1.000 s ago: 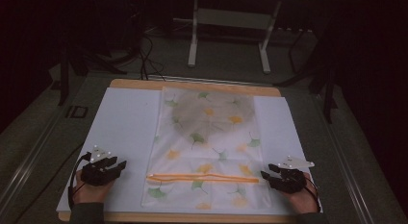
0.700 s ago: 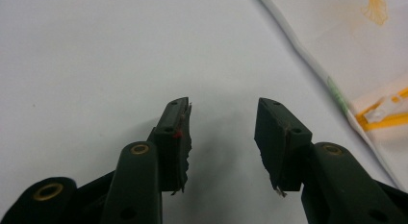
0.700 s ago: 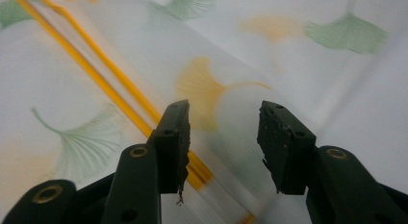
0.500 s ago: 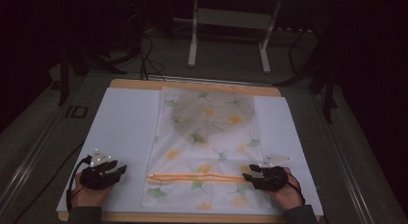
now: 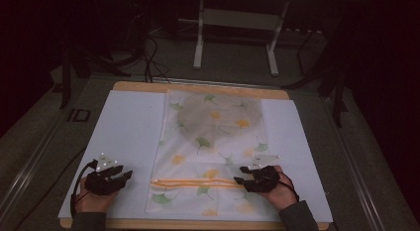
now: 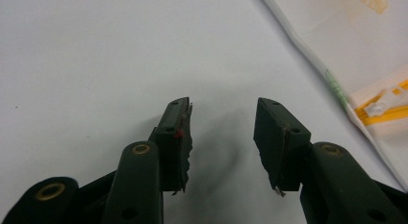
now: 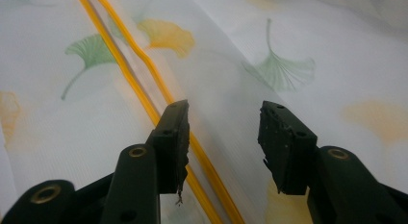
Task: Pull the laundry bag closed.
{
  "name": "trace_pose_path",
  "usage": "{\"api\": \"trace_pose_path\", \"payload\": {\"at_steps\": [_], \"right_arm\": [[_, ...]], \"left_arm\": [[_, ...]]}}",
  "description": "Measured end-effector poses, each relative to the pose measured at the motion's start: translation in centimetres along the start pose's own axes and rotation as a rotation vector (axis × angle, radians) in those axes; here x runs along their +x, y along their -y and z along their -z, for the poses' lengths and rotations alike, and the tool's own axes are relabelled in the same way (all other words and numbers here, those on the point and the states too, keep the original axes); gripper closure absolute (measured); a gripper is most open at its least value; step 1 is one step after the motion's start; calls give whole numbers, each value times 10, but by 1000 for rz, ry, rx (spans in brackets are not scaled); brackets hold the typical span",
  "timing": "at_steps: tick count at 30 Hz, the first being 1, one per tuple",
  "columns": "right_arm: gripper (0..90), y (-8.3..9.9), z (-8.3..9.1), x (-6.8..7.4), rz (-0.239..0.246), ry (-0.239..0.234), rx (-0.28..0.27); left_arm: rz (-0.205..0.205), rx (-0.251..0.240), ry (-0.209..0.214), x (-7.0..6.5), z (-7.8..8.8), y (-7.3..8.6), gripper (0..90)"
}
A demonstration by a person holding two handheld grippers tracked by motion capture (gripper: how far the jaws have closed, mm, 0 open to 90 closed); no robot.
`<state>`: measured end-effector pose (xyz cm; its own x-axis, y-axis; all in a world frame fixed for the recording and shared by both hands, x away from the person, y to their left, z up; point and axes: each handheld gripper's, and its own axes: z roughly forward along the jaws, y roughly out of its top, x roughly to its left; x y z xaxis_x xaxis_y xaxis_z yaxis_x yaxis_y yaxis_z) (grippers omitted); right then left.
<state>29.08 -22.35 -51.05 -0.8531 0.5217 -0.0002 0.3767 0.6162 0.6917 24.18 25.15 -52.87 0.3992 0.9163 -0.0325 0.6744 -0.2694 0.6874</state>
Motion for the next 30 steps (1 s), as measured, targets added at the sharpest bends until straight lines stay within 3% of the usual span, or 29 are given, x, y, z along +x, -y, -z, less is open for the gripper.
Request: {"api": "trace_pose_path", "payload": {"at_steps": [7,13,30], "right_arm": [[539,-15,-10,11,35,-26,-5],[538,-25,-17,17,60,-42,-11],[539,-54,-40,39,123,-100,-18]], "left_arm": [[-30,6,2,-4,-3,-3,577],[-12,-2,-1,-1,-3,-3,571],[-13,-11,1,0,-2,-3,584]]}}
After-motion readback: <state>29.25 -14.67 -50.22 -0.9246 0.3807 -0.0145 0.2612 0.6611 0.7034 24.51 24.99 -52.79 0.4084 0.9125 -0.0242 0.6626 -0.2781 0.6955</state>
